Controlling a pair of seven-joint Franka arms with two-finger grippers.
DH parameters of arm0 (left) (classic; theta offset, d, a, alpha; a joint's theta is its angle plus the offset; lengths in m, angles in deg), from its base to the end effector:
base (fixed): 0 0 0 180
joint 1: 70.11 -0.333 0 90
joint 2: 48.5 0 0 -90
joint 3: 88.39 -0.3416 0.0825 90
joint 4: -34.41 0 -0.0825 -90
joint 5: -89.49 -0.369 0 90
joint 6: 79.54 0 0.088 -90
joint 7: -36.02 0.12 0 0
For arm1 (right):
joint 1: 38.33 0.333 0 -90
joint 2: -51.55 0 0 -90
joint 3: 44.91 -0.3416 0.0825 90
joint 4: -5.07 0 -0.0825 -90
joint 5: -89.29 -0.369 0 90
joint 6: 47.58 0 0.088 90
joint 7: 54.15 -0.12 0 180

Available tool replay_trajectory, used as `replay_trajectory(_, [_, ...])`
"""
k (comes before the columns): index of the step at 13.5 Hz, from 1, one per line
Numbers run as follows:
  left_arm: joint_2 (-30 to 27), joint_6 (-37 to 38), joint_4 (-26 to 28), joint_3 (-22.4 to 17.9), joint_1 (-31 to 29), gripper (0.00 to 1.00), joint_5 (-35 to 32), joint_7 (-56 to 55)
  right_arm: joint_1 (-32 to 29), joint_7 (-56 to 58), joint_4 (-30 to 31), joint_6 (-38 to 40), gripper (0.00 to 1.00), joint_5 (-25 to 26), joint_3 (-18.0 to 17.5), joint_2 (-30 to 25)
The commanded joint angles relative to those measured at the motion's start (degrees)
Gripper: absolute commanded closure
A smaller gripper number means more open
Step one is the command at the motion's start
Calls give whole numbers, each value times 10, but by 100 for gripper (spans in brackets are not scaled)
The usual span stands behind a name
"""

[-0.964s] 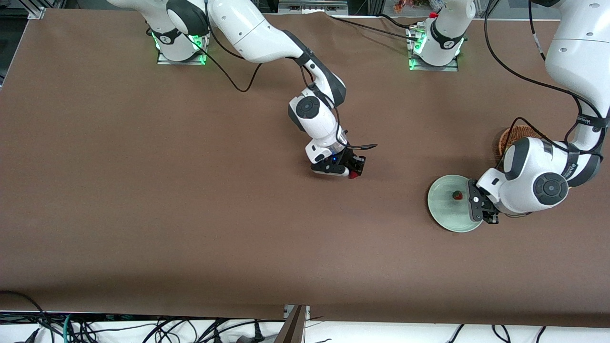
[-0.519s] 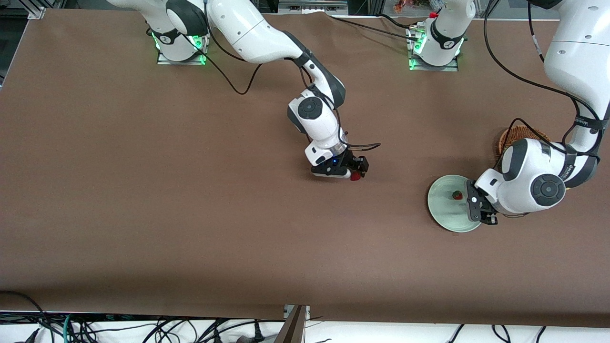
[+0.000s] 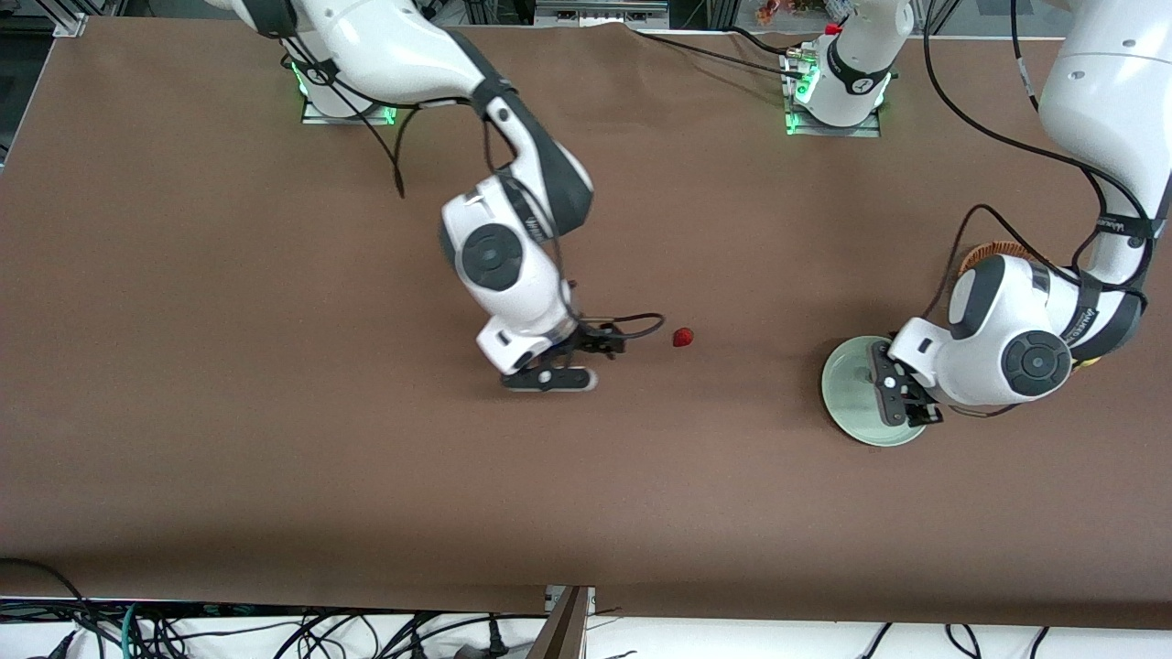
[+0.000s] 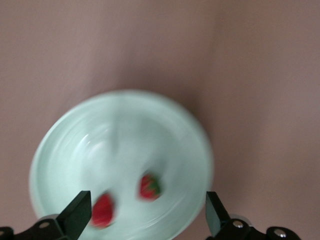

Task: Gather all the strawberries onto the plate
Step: 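Carry the strawberry to the plate while the right gripper sets another mid-table, then open the left gripper over the plate while the right gripper returns to rest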

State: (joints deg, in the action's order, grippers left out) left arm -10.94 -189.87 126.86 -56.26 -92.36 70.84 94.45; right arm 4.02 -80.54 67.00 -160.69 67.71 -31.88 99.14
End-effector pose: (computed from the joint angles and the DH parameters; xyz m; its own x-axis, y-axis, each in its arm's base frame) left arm 0.6588 -0.0372 0.2854 0.2715 -0.9601 -0.0663 -0.9335 -0.2795 0.2244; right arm 0.6332 0.4567 0.3528 0.9998 -0.0023 -0.0185 -0.0060 -0.9795 -0.2013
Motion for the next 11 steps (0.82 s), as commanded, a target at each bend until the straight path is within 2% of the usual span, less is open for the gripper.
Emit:
replay_trajectory(1, [-18,41,0,41,4,0,45,-109,0,79,15,110,0,7,55,-39])
replay_trajectory(3, [-6,36,0,65,25,0,70,-153,0,165,15,193,0,7,110,-57])
replay_trajectory(5, [-4,17,0,65,92,0,65,-233,-1,247,15,264,0,3,181,-65])
replay_trajectory(6, [0,-7,1,61,126,0,63,-265,-2,267,15,280,0,1,205,-73])
replay_trajectory(8, [20,-49,1,49,163,0,50,-289,-14,275,15,311,0,0,223,-86])
replay_trajectory(11, [35,-74,10,38,206,0,14,-315,-55,270,18,322,0,6,218,-112])
